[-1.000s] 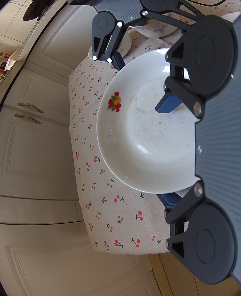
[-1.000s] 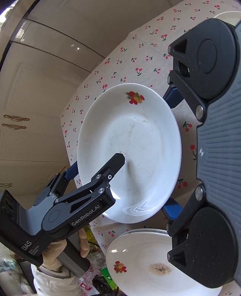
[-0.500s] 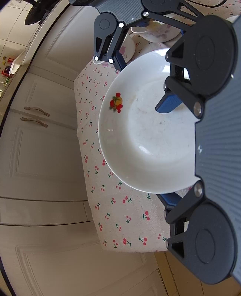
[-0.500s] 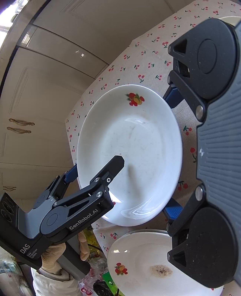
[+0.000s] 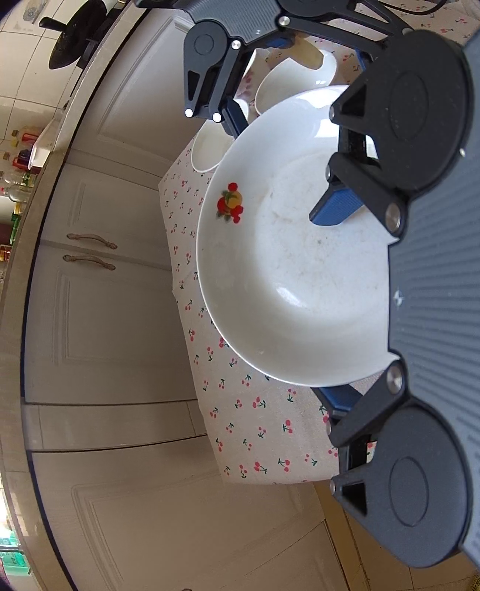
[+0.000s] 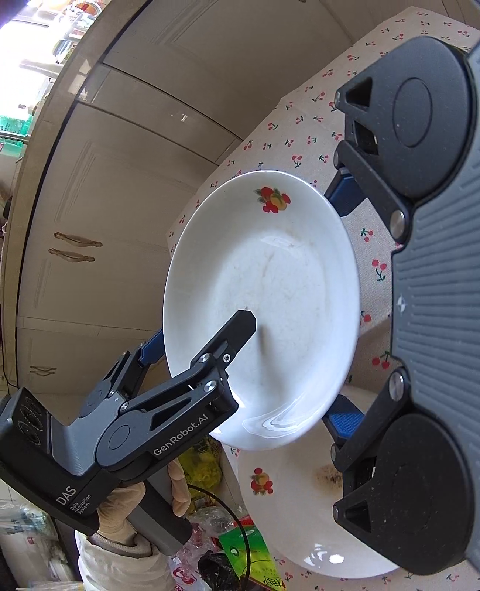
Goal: Organize plates and bowls
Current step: 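Lift and carry the fruit-decal plate with the left gripper toward the stained plate stack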
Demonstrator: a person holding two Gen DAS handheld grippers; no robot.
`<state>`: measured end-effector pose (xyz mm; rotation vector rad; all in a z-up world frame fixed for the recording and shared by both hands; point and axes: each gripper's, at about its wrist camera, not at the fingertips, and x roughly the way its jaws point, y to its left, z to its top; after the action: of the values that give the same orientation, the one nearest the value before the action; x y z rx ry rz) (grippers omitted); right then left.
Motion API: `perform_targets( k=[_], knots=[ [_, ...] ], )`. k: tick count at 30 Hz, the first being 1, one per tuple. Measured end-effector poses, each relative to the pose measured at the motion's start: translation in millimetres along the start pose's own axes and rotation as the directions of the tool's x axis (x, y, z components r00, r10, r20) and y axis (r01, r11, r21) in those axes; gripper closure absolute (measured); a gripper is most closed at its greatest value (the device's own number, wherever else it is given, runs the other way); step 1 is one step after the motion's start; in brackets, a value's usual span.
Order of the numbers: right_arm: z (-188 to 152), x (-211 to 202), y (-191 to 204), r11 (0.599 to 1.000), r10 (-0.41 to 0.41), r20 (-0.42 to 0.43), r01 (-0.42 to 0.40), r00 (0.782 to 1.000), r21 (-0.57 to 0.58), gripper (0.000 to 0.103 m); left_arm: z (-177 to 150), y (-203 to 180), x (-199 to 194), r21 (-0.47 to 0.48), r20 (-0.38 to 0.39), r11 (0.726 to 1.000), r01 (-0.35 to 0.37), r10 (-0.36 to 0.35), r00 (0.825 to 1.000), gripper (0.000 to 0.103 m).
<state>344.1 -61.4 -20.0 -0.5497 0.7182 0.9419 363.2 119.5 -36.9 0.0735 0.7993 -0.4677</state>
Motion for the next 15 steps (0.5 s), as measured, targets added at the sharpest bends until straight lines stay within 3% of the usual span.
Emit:
perform_targets(
  k=[15],
  knots=[
    [-15, -46, 66, 1.000, -0.010, 0.036, 0.010, 0.999, 0.007, 0.000, -41, -45, -65, 0.021, 0.021, 1.000, -0.022, 0.021, 1.000, 0.016]
  ],
)
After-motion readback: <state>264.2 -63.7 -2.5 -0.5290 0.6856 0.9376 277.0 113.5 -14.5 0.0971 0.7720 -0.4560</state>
